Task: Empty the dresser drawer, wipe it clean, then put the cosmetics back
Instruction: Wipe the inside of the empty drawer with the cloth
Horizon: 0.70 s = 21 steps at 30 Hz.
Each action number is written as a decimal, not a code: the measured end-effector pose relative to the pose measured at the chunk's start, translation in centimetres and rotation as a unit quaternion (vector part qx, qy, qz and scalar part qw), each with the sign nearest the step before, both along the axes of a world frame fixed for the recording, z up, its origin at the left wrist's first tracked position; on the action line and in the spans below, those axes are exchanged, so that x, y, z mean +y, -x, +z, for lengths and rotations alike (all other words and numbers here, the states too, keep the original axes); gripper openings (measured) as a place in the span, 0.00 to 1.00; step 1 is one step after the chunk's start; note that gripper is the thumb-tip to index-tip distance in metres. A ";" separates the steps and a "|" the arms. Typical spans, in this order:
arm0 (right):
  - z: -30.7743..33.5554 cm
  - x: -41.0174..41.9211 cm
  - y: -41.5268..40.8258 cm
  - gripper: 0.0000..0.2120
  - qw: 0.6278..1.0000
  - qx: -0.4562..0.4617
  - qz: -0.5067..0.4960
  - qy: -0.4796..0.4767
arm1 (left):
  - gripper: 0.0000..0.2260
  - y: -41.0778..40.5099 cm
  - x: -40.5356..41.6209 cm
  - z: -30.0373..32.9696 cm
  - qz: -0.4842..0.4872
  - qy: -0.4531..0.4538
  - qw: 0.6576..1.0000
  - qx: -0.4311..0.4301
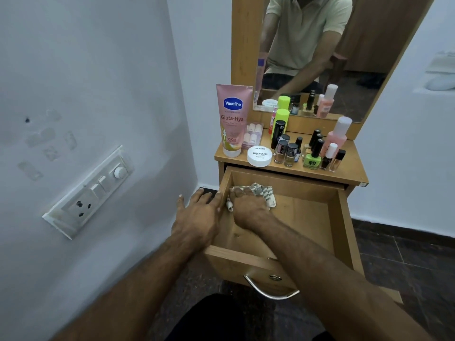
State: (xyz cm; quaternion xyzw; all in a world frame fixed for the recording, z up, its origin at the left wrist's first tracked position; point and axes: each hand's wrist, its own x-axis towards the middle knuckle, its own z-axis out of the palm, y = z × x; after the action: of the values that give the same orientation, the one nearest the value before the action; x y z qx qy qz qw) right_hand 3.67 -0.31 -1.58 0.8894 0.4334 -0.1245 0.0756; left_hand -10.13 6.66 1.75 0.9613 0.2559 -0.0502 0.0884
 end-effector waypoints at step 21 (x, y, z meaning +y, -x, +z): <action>1.8 -10.0 -5.5 0.18 0.941 -0.187 -0.101 0.264 | 0.23 0.6 0.8 -1.0 0.002 0.020 0.998 -0.063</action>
State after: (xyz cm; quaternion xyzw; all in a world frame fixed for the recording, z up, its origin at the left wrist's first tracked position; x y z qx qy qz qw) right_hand 9.19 -10.35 0.25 0.8838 0.2711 -0.0725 0.3743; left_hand -10.72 7.50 0.71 0.9601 0.2505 0.0055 0.1240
